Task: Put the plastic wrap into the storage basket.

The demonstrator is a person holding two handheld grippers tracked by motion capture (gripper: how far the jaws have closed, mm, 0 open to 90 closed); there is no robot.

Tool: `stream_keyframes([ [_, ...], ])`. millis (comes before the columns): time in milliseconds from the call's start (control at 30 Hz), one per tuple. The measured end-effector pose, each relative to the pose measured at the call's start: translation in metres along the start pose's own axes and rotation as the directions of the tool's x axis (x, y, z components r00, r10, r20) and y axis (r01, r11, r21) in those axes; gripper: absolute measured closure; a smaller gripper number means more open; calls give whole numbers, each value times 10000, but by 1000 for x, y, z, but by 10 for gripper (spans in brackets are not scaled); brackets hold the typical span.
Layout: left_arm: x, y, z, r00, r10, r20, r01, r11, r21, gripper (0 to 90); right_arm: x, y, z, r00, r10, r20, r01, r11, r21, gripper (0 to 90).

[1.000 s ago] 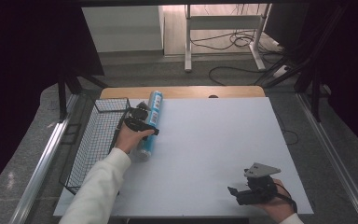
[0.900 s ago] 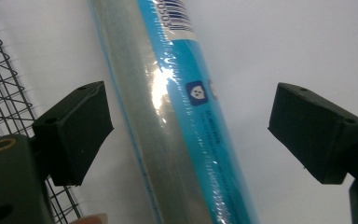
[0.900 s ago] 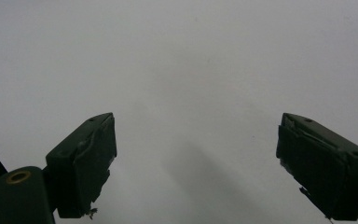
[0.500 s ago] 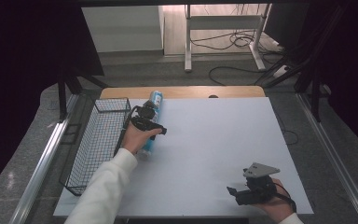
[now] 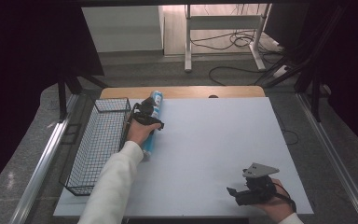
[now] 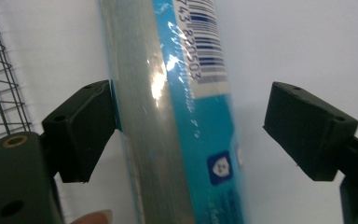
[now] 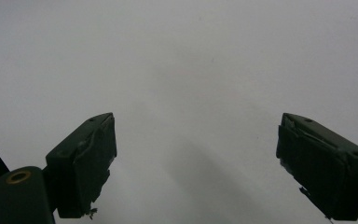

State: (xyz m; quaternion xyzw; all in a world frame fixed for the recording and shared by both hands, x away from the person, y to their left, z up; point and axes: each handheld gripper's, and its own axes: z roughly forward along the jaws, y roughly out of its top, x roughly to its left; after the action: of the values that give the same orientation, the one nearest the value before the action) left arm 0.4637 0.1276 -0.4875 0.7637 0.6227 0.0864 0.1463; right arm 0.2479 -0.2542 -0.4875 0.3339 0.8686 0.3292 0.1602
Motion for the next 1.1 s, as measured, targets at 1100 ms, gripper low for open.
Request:
stream_keyframes([
  [1100,17,-2,21,9874,-1192,1041,1140,9920,544,302,-2,-2,0,9999,70,121,-71,9999,82,126],
])
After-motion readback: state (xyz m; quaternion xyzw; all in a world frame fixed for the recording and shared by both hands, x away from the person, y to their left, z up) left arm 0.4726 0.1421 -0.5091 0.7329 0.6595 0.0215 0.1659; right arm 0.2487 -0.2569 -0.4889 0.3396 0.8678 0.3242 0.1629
